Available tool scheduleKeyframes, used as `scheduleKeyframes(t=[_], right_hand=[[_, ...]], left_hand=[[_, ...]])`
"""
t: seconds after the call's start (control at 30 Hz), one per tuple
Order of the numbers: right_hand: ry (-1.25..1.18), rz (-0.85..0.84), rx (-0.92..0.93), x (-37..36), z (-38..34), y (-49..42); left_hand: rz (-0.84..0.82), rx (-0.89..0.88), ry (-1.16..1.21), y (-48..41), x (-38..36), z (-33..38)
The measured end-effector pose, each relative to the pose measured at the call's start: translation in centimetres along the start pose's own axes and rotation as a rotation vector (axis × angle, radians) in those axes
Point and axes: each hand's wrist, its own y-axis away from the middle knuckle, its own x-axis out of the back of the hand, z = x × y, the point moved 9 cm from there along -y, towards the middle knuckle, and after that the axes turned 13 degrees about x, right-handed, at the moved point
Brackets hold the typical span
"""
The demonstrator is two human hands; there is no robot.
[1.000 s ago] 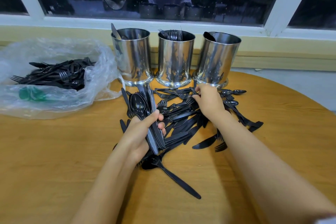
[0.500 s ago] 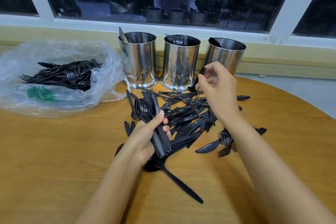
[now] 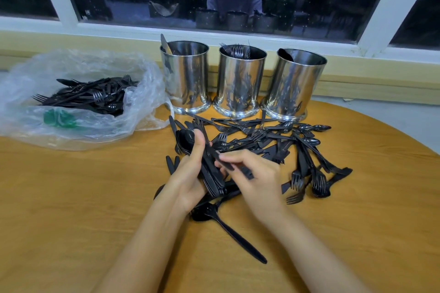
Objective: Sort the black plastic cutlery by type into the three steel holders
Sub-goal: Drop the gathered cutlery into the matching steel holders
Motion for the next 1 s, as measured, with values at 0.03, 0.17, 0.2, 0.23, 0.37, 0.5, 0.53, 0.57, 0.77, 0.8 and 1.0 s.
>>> scheduleKeyframes(t=[0.03,0.17,0.2,0.23,0.37,0.5,0.53,0.57,0.77,0.8,1.0], right_hand=[[0.014,-0.035,0.020,-0.5,0.0,0.2],[0.059,-0.150,0.123,-1.9,-0.5,0.3],[0.075,-0.167,0.138,-1.9,-0.7,0.1],[0.094,-0.178,0.140,-1.8,-0.6,0.0],[0.187,-0.145,-0.031,1.0,2.4,-0.4],[0.351,-0.176,-0.321,4.0,8.2,-0.7],[0.404,-0.225,-0.372,4.4,9.6,-0.8],[0.455,-0.283,-0.420,4.6,10.9,-0.9],[0.616,-0.533,-0.540,3.7,15.5,-1.1],[0.640,-0.576,-0.539,3.3,15.8,-1.1],[0.727,-0.572,-0.389,2.9,15.5,-2.4]], left_hand=[[-0.012,0.020,0.014,0.0,-0.1,-0.1],[-0.073,0.053,0.108,0.1,-0.2,-0.1],[-0.064,0.040,0.113,0.0,0.0,0.0],[-0.058,0.020,0.130,-0.1,0.3,0.2],[-0.110,-0.024,0.246,-0.2,0.6,1.1],[-0.105,-0.048,0.251,-0.1,1.1,1.7],[-0.102,-0.051,0.243,-0.1,1.2,1.8],[-0.099,-0.053,0.233,-0.1,1.2,1.8],[-0.099,-0.075,0.164,-0.1,0.9,1.8],[-0.103,-0.076,0.157,0.0,0.8,1.8],[-0.069,-0.065,0.137,-0.2,1.3,1.7]])
